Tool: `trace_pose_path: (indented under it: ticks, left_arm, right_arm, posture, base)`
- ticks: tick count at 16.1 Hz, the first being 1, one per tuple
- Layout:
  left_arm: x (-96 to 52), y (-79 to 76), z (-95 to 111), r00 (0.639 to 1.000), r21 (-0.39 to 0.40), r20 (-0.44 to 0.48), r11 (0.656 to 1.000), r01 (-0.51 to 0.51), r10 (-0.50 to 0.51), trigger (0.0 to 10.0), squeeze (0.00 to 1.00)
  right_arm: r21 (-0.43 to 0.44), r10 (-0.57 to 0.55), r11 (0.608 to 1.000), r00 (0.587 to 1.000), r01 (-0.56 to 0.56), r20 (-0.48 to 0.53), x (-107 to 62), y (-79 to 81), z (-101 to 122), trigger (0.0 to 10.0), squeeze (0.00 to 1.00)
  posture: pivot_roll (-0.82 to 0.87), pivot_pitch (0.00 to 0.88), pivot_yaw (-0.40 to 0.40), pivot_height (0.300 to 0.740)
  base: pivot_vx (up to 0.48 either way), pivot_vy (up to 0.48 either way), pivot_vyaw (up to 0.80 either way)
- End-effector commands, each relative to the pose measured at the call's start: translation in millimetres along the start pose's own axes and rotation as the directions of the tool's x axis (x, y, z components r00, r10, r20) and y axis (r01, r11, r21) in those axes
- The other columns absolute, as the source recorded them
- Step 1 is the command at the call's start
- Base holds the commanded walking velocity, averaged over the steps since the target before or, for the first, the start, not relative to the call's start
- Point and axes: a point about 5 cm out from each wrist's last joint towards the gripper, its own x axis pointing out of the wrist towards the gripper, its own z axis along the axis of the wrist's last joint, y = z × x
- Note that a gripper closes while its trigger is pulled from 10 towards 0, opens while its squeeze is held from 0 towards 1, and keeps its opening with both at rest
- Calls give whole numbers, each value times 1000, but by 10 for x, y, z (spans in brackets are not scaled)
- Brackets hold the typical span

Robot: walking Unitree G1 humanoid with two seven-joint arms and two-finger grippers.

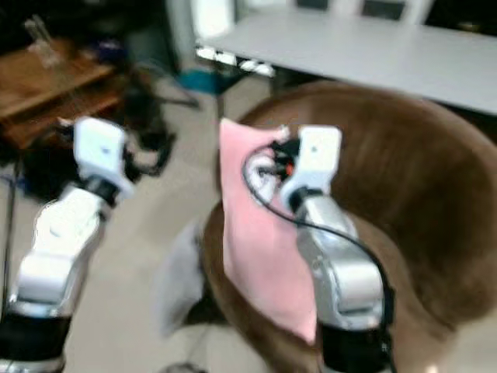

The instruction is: Move the pillow to the sofa from floor

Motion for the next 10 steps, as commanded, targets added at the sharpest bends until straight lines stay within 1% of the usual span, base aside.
trace_pose_path:
  ticks: [1,4,5,6,7,9,10]
  left_arm:
    - [36,-33,68,999,9,27,1000,19,-19,10000,0]
    - [20,-46,42,999,8,13,999,35,-35,10000,0]
    - [10,-55,18,999,13,-3,999,49,-49,10000,0]
    - [-14,-87,-36,995,-1,-40,996,88,-88,10000,0]
    - [-51,-104,-89,990,26,-78,993,116,-114,10000,0]
    - [-108,-139,-101,983,7,-80,986,168,-167,10000,0]
    - [-148,-168,-114,971,1,-96,976,218,-217,10000,0]
  right_arm:
    - [-15,-17,1000,999,18,49,-19,-45,78,10000,0]
    - [-27,-25,999,999,25,28,-42,-59,19,10000,0]
    - [-27,-21,999,999,22,28,-47,-50,17,10000,0]
    - [-28,-16,999,1000,16,27,-41,-45,18,10000,0]
    - [-30,-16,999,1000,16,24,-44,-35,11,10000,0]
    - [-34,-19,999,1000,20,9,-47,-38,-8,10000,0]
    - [-36,-25,999,1000,25,-7,-35,-55,-25,10000,0]
  posture:
    - [-82,0,69,740]
    - [-81,0,70,740]
    - [-79,0,71,740]
    - [-78,0,71,740]
    - [-75,0,71,740]
    - [-66,3,70,740]
    - [-63,16,69,740]
  base:
    - [334,0,0]
    - [304,0,0]
    - [0,0,0]
    - [0,0,0]
    - [0,0,0]
    - [0,0,0]
    - [0,0,0]
